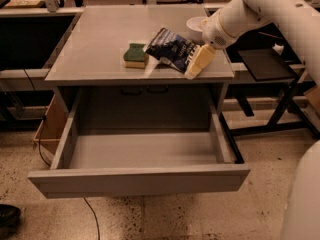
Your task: Pick blue chip bag from top drawer and place on counter
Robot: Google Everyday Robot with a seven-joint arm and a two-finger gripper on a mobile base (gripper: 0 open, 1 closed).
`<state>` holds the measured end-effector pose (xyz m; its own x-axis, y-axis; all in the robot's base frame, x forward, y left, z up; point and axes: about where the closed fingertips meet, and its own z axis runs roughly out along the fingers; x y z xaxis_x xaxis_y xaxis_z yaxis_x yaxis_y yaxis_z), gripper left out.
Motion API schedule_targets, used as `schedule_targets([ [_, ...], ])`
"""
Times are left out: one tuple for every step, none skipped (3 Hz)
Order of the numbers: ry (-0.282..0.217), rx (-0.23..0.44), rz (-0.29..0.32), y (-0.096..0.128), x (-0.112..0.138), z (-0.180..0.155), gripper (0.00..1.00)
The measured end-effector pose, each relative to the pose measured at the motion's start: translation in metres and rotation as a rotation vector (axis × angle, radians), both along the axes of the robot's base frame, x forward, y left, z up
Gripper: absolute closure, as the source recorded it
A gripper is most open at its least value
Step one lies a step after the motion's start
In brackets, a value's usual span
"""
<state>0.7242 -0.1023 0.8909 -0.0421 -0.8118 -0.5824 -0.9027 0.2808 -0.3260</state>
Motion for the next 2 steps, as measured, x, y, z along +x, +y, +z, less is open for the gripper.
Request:
schedule_targets([
  [0.014, 0.044, -0.034, -0.040, -0.033, 0.004, 0.00],
  [0.019, 0.046, -0.062, -0.059, -0.038, 0.001, 0.00],
])
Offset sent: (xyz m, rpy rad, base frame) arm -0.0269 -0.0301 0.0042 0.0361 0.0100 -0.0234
